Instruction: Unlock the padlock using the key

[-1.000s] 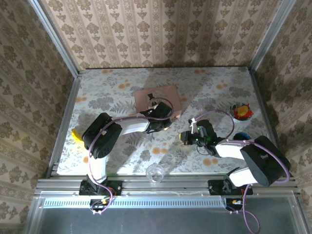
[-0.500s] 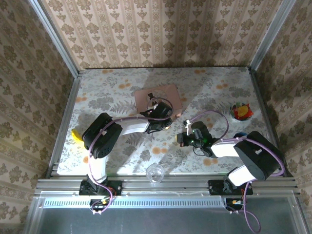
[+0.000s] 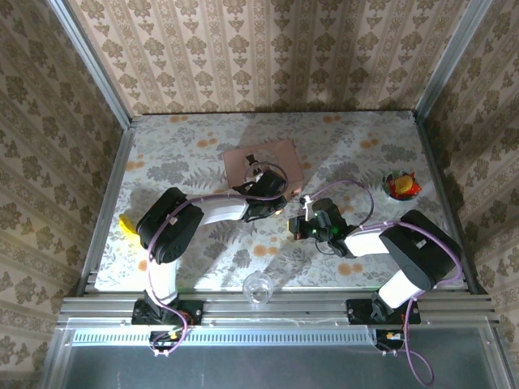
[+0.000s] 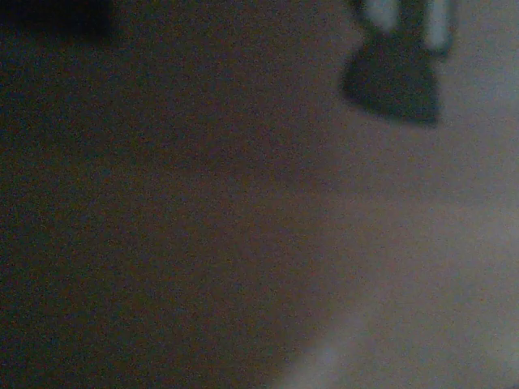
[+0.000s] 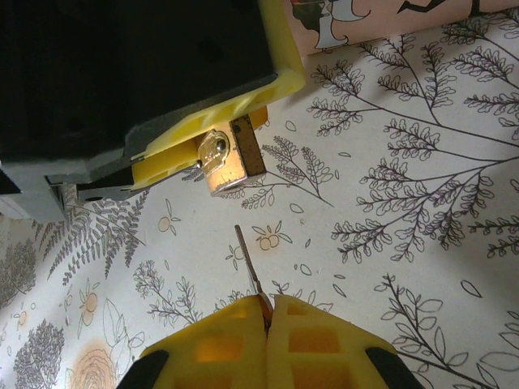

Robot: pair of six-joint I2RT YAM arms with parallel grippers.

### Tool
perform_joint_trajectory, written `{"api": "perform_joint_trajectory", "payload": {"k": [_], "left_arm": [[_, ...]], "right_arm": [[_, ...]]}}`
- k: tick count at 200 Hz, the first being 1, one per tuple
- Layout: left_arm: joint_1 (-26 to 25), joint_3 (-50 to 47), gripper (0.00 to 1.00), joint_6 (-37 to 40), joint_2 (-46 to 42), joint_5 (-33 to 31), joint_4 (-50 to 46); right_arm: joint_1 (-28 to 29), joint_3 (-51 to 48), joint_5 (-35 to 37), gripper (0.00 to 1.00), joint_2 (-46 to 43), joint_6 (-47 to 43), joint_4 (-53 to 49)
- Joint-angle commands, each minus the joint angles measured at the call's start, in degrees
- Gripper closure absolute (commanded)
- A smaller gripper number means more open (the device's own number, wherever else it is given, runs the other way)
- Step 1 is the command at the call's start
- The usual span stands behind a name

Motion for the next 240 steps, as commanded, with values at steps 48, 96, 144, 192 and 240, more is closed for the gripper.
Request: {"api": "perform_joint_trajectory", "payload": {"k": [48, 96, 144, 192, 240], "left_arm": [[0.45, -1.01, 1.00, -4.35, 0.17, 3.54, 2.12], [0.42, -1.00, 1.00, -4.24, 0.35, 4.01, 2.47], [0.48, -1.40, 1.00, -4.23, -0.08, 3.91, 2.73], [0.58, -1.53, 1.00, -4.35, -0.18, 3.90, 2.69], [0.69, -1.73, 1.00, -4.87, 0.09, 4.40, 3.77]], "right_arm": [[0.56, 2.05, 1.94, 1.00, 2.07, 0.59, 3.56], [0.56, 3.10, 1.84, 1.00, 3.28, 0.93, 3.99], [0.56, 2.79, 1.86, 1.00, 4.47, 1.81, 5.04], [0.56, -1.06, 2.07, 1.00, 3.28, 2.08, 7.74], [0.56, -2.26, 2.51, 1.00, 3.33, 2.35, 9.24]]}}
